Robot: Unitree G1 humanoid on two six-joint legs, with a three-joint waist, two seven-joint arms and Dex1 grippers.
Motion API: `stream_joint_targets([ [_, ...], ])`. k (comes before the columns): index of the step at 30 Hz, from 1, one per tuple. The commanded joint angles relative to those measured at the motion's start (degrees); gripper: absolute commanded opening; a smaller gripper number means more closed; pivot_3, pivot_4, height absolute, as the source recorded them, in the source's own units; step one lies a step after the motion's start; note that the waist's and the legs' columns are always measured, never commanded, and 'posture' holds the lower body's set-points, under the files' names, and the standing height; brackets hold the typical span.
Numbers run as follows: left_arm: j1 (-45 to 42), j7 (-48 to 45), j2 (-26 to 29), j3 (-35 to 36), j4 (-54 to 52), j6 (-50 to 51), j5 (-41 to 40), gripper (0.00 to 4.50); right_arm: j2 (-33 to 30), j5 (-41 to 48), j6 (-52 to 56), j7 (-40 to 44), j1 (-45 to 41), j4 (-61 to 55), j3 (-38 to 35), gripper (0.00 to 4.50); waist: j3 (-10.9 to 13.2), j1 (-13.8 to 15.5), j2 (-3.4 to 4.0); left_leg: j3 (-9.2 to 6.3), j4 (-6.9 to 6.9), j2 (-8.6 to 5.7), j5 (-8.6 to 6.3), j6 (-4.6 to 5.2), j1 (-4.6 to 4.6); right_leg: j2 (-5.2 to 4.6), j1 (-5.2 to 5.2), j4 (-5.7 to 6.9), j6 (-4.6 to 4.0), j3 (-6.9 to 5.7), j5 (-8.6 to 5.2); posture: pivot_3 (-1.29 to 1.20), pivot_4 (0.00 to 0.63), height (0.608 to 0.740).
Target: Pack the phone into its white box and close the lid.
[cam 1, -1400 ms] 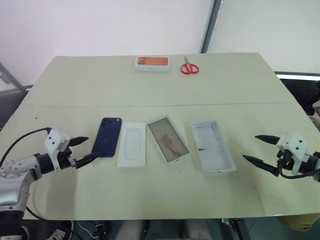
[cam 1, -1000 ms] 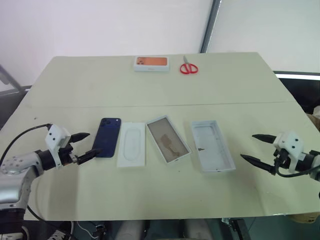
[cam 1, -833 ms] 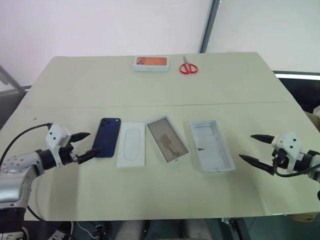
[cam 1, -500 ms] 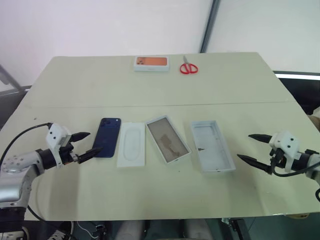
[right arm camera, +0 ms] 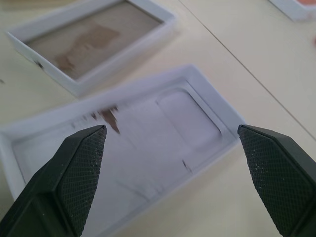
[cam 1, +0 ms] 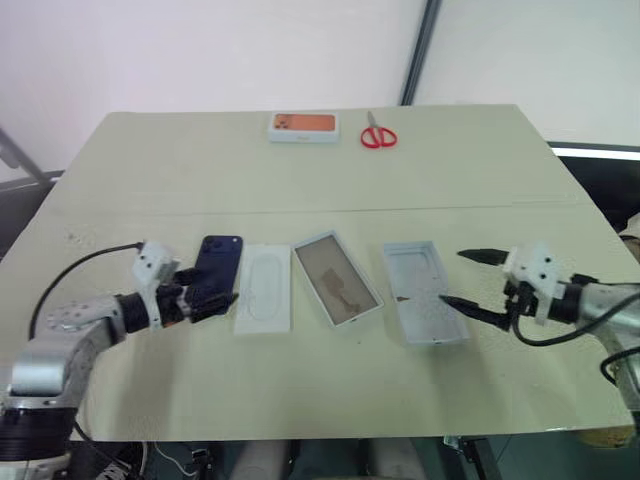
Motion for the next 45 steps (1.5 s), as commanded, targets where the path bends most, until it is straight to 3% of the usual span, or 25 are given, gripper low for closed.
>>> stream_joint_targets([
  [1,0.0,2.2,0.9,-2.0,-5.0,4.0,0.0,4.50,1.5,1.4,2.5,-1.1,-4.0,-5.2,2.9,4.45,0.0,-0.2,0.01,0.00,0.00,0.00,0.00,0.00,0.00,0.00,-0.01,0.00,0.00,0.00,0.00,0.00,0.150,0.740],
  [6,-0.6,7.7,-0.1,-3.9,-8.5,12.4,-1.3,4.50,1.9,1.2,3.6,-0.9,-5.7,-4.6,3.7,4.45,0.1,0.3,-0.05,0.01,-0.01,0.00,0.00,0.00,0.00,0.00,-0.01,0.00,0.00,0.01,0.00,0.00,0.150,0.740],
  [17,-9.7,21.8,-10.2,2.6,-7.4,40.4,-14.1,4.50,3.2,0.3,2.8,-1.1,-6.8,-2.5,4.9,4.45,0.1,1.2,-0.01,-0.02,0.13,-0.03,0.00,0.02,0.05,0.03,-0.01,-0.02,0.01,-0.04,0.01,0.00,0.150,0.740],
  [22,-13.9,25.9,-12.7,5.0,-5.4,49.5,-15.3,4.50,3.6,0.0,2.4,-1.3,-6.9,-2.1,4.9,4.45,0.1,1.1,-0.03,0.00,0.11,-0.05,0.00,0.01,0.05,0.12,0.07,0.03,0.04,-0.05,0.02,0.00,0.150,0.740],
  [34,-18.4,32.1,-21.2,12.6,-0.4,56.6,-17.6,4.50,3.9,-0.3,2.0,-1.9,-6.6,-2.0,4.7,4.45,0.1,1.4,-0.04,-0.01,0.16,-0.10,0.02,-0.02,0.05,0.10,0.13,0.07,0.04,-0.09,0.02,0.00,0.150,0.740],
  [37,-17.9,33.6,-21.7,13.6,1.3,56.6,-19.8,3.75,3.9,-0.4,1.8,-2.0,-6.3,-1.9,4.6,4.50,0.1,1.3,-0.04,-0.02,0.16,-0.10,0.02,-0.03,0.06,0.10,0.14,0.07,0.04,-0.10,0.02,0.00,0.150,0.740],
  [44,-17.8,37.5,-21.7,15.0,3.8,56.6,-23.8,0.06,3.8,-0.5,1.4,-2.1,-6.2,-1.8,4.7,4.50,0.1,1.3,-0.08,-0.01,0.14,-0.10,0.02,-0.03,0.05,0.10,0.18,0.06,0.05,-0.08,0.02,0.00,0.150,0.740],
  [45,-17.6,38.2,-21.7,15.1,3.6,56.6,-24.0,0.02,3.8,-0.5,1.3,-2.1,-6.2,-1.8,4.7,4.50,0.1,1.3,-0.08,-0.01,0.15,-0.10,0.02,-0.03,0.05,0.10,0.18,0.06,0.05,-0.09,0.02,0.00,0.150,0.740],
])
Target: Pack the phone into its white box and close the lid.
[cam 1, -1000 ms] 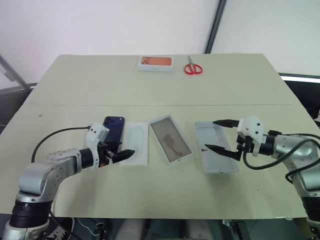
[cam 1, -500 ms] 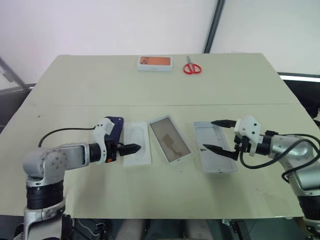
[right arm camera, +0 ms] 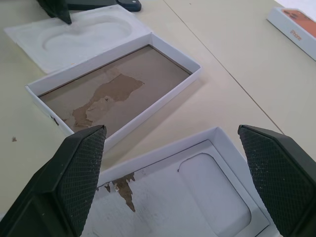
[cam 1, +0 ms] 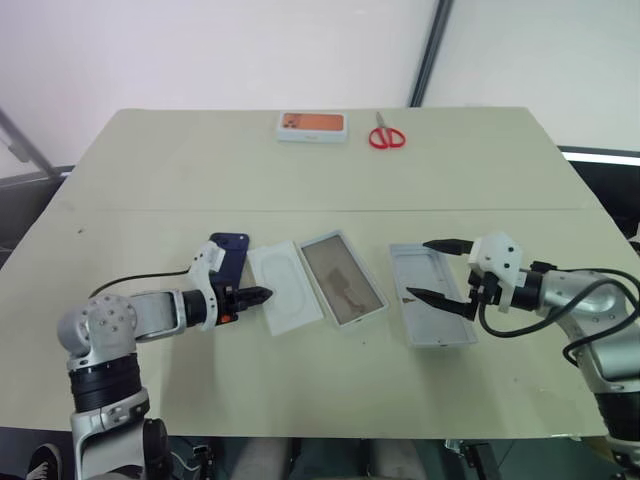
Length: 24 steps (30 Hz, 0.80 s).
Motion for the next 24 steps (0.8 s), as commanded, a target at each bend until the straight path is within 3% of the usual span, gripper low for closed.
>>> stream_joint_targets([
  [1,0.3,2.6,0.1,0.9,-0.4,0.5,-2.6,0.02,0.2,0.2,-1.2,-0.2,-0.3,-0.3,-1.0,4.50,0.0,0.0,0.00,0.00,0.00,0.01,0.00,0.00,0.00,0.00,0.00,0.00,0.00,0.00,0.00,0.00,0.150,0.740],
  [5,0.5,4.9,-1.1,1.5,-1.0,0.5,-5.9,0.02,0.5,0.2,-1.3,-0.2,0.0,-0.3,-0.5,4.50,0.0,0.0,-0.01,0.00,-0.01,0.01,0.00,0.00,0.00,0.00,-0.01,0.00,0.00,0.01,0.00,0.00,0.150,0.740],
  [12,-2.2,5.4,-1.3,4.6,-0.7,-1.3,-4.9,0.02,0.7,2.5,1.5,2.1,1.8,-5.0,2.3,4.50,0.0,0.0,-0.06,0.00,-0.01,0.01,0.00,0.00,-0.01,0.01,-0.01,0.00,0.00,0.00,0.00,0.00,0.150,0.740],
  [17,-5.3,1.5,1.6,3.4,-1.8,-7.1,-5.3,0.02,1.9,-1.9,-1.4,4.5,0.4,-5.5,10.7,4.50,0.1,-0.1,-0.14,-0.01,-0.01,0.03,0.01,-0.05,-0.01,0.04,-0.06,0.00,0.00,-0.01,0.00,0.00,0.150,0.740],
  [24,-6.6,2.8,0.1,5.1,0.2,-7.3,-6.7,0.02,4.3,-8.5,-7.3,7.2,-6.1,2.2,18.4,4.50,0.1,-0.3,-0.16,0.00,-0.02,0.00,0.02,-0.05,-0.01,0.04,-0.15,0.00,0.01,0.01,0.01,0.00,0.150,0.740],
])
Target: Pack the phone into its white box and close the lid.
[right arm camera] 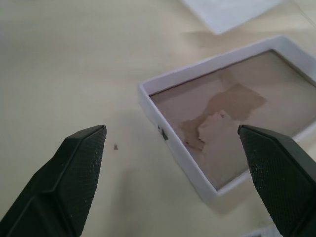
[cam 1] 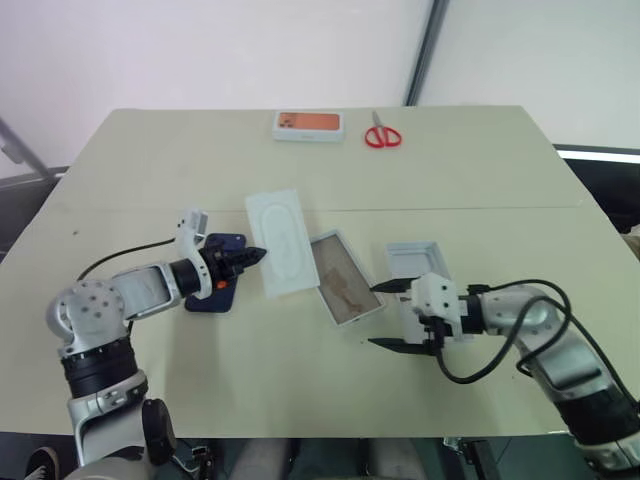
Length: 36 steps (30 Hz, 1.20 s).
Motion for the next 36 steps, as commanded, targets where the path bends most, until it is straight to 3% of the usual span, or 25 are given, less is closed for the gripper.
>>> stream_joint_targets([
  [1,-1.1,0.9,-0.1,1.6,-0.9,-0.2,-1.4,0.02,1.4,-0.3,-1.7,1.3,-2.8,2.5,0.7,4.50,0.0,0.0,0.00,0.00,-0.02,0.00,0.00,0.00,0.00,0.00,0.01,0.00,0.00,0.00,0.00,0.00,0.150,0.740],
  [3,-0.9,1.9,-0.8,2.0,-1.1,0.0,-1.5,0.02,2.3,-0.2,-1.5,2.1,-4.4,4.1,1.2,4.50,0.0,0.0,0.00,0.00,-0.02,0.00,0.00,0.00,0.00,0.00,0.00,0.01,0.00,0.01,0.00,0.00,0.150,0.740],
  [6,-0.6,4.2,-2.1,3.4,-0.9,0.8,-1.5,0.00,2.1,-3.8,-5.2,3.5,-5.5,7.9,3.6,3.15,0.0,0.1,-0.01,-0.01,0.01,0.00,0.00,-0.01,0.00,0.00,0.03,0.02,0.02,0.00,0.01,0.00,0.150,0.740],
  [10,-0.4,6.2,-3.9,4.8,-1.8,1.0,-2.0,0.00,2.6,-5.8,-7.8,4.6,-6.4,11.7,5.1,0.91,0.0,0.1,-0.02,-0.01,0.01,-0.01,0.01,-0.01,0.00,0.00,0.02,0.02,0.03,-0.01,0.02,0.00,0.150,0.740],
  [12,-0.1,6.4,-4.4,4.5,-3.0,1.1,-2.5,0.00,3.0,-6.6,-8.9,4.7,-6.8,12.6,5.6,0.06,0.0,0.1,-0.03,-0.02,0.01,0.00,0.02,-0.03,0.00,0.01,0.03,0.02,0.03,-0.02,0.02,0.00,0.150,0.740],
  [17,0.2,7.0,-4.9,4.7,-4.3,1.3,-4.2,0.00,5.5,-5.3,-7.0,4.1,-7.7,11.7,5.2,0.06,0.0,0.1,-0.07,-0.03,0.00,0.01,0.03,-0.06,0.00,0.03,0.06,0.03,0.04,-0.02,0.03,0.00,0.150,0.740],
  [23,-3.3,9.7,-4.5,9.7,0.7,1.2,-8.8,0.00,10.0,-4.6,-0.5,1.2,-8.5,7.0,5.5,0.06,0.0,-0.3,-0.07,-0.06,-0.03,0.06,0.06,-0.11,0.00,0.11,-0.02,0.16,0.03,0.00,0.03,0.00,0.150,0.740],
  [34,-4.1,11.6,-3.7,7.1,2.4,1.6,-12.2,0.00,14.3,-1.9,14.8,-3.0,-10.3,0.0,6.0,0.06,0.0,-0.2,-0.07,-0.07,-0.02,0.02,0.04,-0.14,0.00,0.10,-0.11,0.17,0.02,0.01,0.04,0.00,0.150,0.740],
  [35,-4.1,11.8,-3.7,6.9,2.5,1.8,-12.4,0.00,14.6,-1.1,16.4,-3.3,-10.1,-0.6,5.8,0.62,0.0,-0.2,-0.07,-0.07,-0.03,0.02,0.04,-0.14,0.00,0.10,-0.11,0.17,0.02,0.01,0.04,0.00,0.150,0.740],
  [36,-4.1,11.9,-3.8,6.6,2.3,1.7,-12.5,0.00,14.3,-1.8,16.4,-3.5,-9.9,-0.7,6.0,0.89,0.0,-0.2,-0.07,-0.08,-0.02,0.03,0.04,-0.14,0.00,0.10,-0.11,0.17,0.02,0.01,0.04,0.00,0.150,0.740],
])
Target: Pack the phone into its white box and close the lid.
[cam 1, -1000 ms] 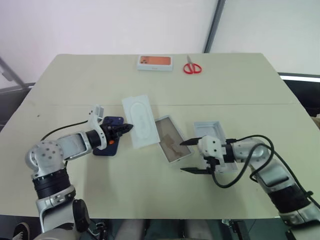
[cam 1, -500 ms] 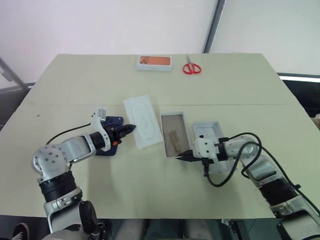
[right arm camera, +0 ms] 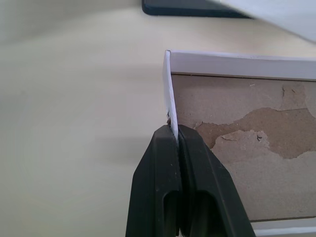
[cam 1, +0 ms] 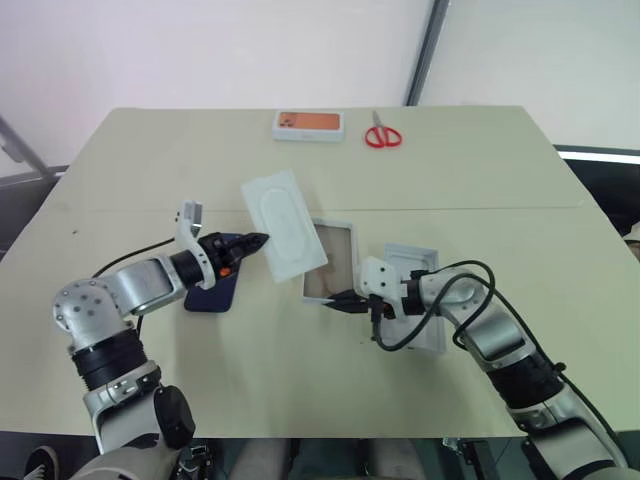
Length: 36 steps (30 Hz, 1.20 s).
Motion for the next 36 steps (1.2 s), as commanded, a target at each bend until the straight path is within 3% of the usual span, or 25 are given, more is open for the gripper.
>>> stream_joint_targets([
  [1,-0.5,0.3,0.3,-1.2,-1.4,-0.7,-1.9,0.00,0.0,0.7,1.4,-0.9,0.0,-3.4,0.0,1.42,0.0,0.0,0.00,-0.01,0.00,0.00,0.00,0.00,0.00,0.00,0.00,0.00,0.00,0.00,0.00,0.00,0.150,0.740],
  [6,0.2,0.9,0.0,-2.7,-1.8,-0.6,-3.0,0.00,0.0,0.2,0.2,-2.3,-0.1,-3.3,-0.5,3.95,0.0,0.1,0.00,0.00,0.01,-0.01,0.00,0.00,0.00,0.00,-0.03,0.00,0.00,0.00,0.00,0.00,0.150,0.740],
  [11,1.5,1.6,-0.2,-3.7,-2.2,0.0,-5.2,0.00,-1.8,3.1,0.6,-1.5,0.0,-4.9,-4.0,3.95,0.0,0.0,0.00,0.00,-0.01,-0.01,0.00,0.00,0.00,0.00,-0.01,0.00,0.00,0.01,0.00,0.00,0.150,0.740],
  [18,2.7,0.7,2.0,-8.4,-0.9,0.8,-5.1,0.00,-13.9,7.9,-0.2,3.9,4.3,-4.8,-13.6,3.95,0.1,0.5,-0.10,0.02,0.04,-0.05,-0.04,0.05,-0.02,-0.08,0.07,-0.04,0.00,-0.01,0.00,0.00,0.150,0.740],
  [28,-2.1,-9.2,7.2,-19.3,5.7,-2.6,3.6,0.00,-12.0,7.2,-1.7,-0.1,4.0,-2.5,-14.1,3.95,0.1,0.1,-0.10,0.06,-0.03,0.00,-0.02,0.03,-0.10,-0.03,-0.01,-0.04,-0.01,0.04,0.00,0.00,0.150,0.740],
  [36,-6.0,-17.5,7.3,-25.6,10.6,-6.2,10.4,0.00,-11.4,6.8,-2.1,-1.9,5.4,-3.3,-13.9,3.95,0.1,0.3,-0.10,0.06,-0.01,-0.04,-0.02,0.04,-0.16,-0.07,-0.03,-0.04,-0.01,0.03,0.00,0.00,0.150,0.740],
])
